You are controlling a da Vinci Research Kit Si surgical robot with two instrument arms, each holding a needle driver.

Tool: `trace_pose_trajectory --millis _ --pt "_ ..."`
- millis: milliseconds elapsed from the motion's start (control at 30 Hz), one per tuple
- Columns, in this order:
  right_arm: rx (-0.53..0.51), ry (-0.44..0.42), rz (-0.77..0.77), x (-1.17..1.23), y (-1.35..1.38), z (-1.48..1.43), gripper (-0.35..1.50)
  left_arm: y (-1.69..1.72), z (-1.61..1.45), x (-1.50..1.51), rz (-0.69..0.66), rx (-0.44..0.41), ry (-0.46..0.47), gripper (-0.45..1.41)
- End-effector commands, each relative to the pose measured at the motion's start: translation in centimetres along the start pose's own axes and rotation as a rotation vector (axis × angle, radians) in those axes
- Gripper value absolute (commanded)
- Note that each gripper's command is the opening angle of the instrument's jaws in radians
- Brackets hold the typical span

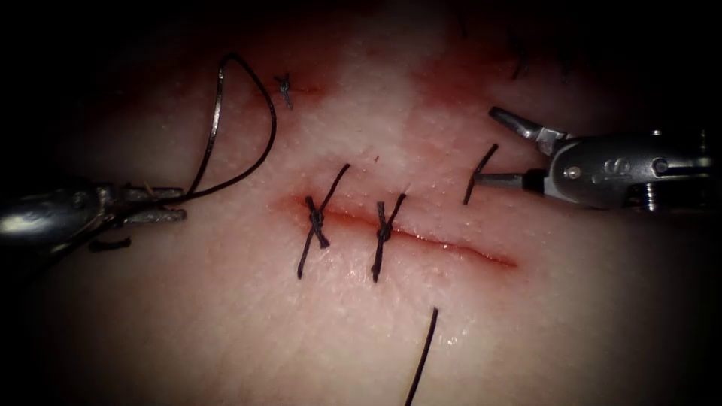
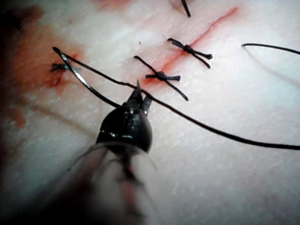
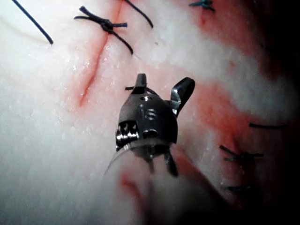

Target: Wound Closure

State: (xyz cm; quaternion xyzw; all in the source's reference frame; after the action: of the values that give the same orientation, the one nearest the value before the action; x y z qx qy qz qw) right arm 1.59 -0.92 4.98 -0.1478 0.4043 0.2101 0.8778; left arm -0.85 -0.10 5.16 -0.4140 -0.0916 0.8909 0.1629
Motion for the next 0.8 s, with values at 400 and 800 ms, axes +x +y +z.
trace_pose_trajectory --millis 400,800 --pt "0.200 -0.226 0.836 -0.42 -0.30 -0.15 1.08 0.03 0.09 -0.03 0.000 -0.004 -0.001 -0.45" --pt "0.373 -0.064 1.200 -0.50 -0.38 0.11 1.13 0.03 0.11 -0.03 0.002 -0.006 -0.003 -0.45"
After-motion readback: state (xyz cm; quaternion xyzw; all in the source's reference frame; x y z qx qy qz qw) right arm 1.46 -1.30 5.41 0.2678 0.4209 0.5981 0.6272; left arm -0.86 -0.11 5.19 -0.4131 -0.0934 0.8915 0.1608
